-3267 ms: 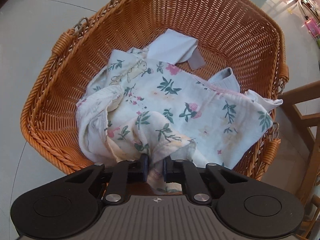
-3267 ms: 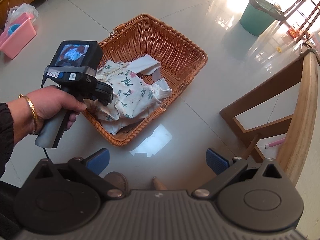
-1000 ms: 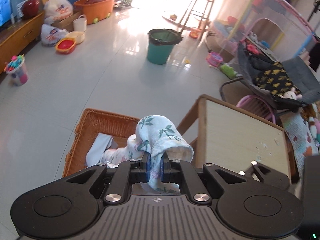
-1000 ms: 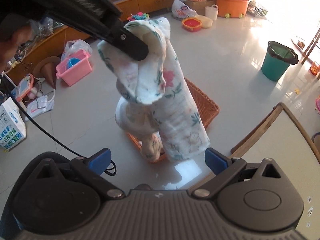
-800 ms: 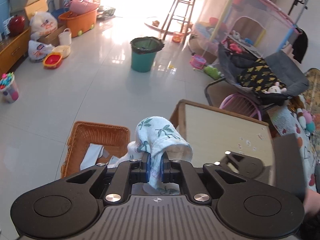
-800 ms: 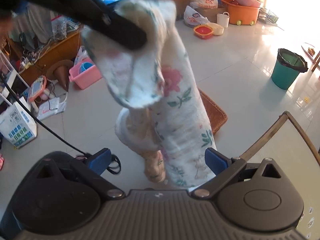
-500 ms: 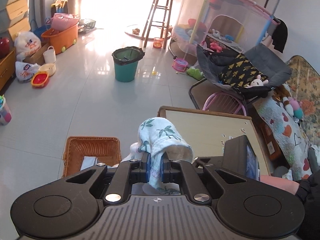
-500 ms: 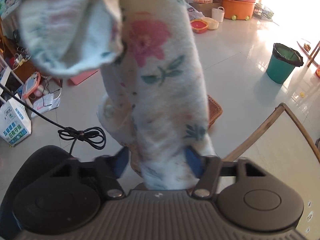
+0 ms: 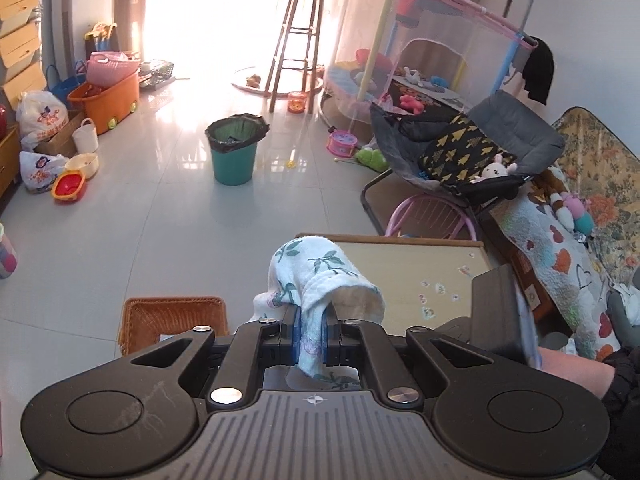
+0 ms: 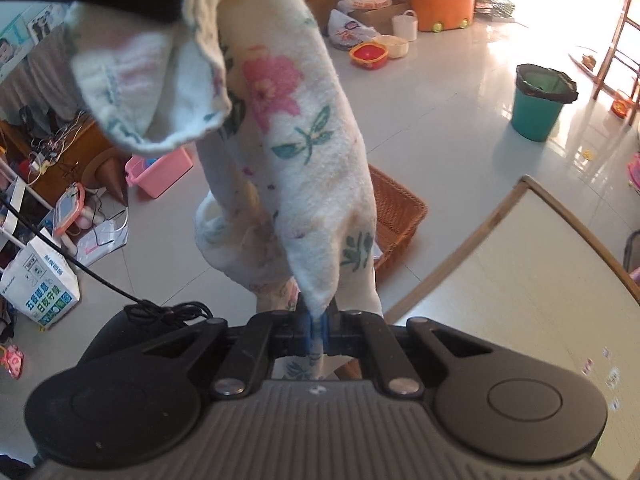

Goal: Fold clothes
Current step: 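Grasp the hanging garment with the right gripper while the left gripper holds it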

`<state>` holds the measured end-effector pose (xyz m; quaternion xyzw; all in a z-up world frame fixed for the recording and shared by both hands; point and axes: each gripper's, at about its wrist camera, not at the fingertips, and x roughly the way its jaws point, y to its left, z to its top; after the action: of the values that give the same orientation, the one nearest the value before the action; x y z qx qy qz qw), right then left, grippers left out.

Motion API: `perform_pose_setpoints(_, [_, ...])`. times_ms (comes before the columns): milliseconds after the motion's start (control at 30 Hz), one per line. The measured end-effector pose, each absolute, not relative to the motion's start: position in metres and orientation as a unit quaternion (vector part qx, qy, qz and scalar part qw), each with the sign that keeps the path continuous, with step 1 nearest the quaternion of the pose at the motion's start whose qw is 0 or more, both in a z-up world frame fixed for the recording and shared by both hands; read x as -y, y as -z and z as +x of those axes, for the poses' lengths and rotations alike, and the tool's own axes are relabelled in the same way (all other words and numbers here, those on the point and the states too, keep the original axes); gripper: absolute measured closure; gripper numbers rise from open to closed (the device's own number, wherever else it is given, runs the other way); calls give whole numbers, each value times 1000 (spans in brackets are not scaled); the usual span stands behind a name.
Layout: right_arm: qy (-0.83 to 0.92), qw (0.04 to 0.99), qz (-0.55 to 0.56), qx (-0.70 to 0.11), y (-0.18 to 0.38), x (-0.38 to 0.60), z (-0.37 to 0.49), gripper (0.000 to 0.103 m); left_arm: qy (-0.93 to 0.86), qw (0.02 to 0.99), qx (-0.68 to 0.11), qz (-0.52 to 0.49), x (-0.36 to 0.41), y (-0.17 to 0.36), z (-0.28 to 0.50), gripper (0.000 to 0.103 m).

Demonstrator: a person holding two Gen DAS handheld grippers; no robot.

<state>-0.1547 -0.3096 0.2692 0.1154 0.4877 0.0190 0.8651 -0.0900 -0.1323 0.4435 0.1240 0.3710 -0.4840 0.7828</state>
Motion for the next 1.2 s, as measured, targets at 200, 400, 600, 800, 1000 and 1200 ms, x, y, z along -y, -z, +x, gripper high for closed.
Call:
perform_pose_setpoints(200, [21,872,132,-472,-296,331,-194,98,511,774,-355,119,167,-459,-122,94])
perform_pose_setpoints(400, [69,873,140,-462,-305,355,-237,98,543,757,-342,124,213,-471,-162,94])
perform_pose_setpoints(600, [120,870,163,-449,-316,387,-285,98,577,735,-328,135,262,-482,-209,94])
perform_pose_setpoints(800, [162,863,181,-443,-325,410,-326,98,609,709,-327,143,305,-488,-256,94])
perform_pose_setpoints(1000, [189,861,188,-433,-344,424,-357,98,632,689,-319,154,323,-492,-292,94])
perform_pose_setpoints(1200, [210,861,192,-422,-360,435,-383,98,649,676,-308,164,324,-500,-319,93])
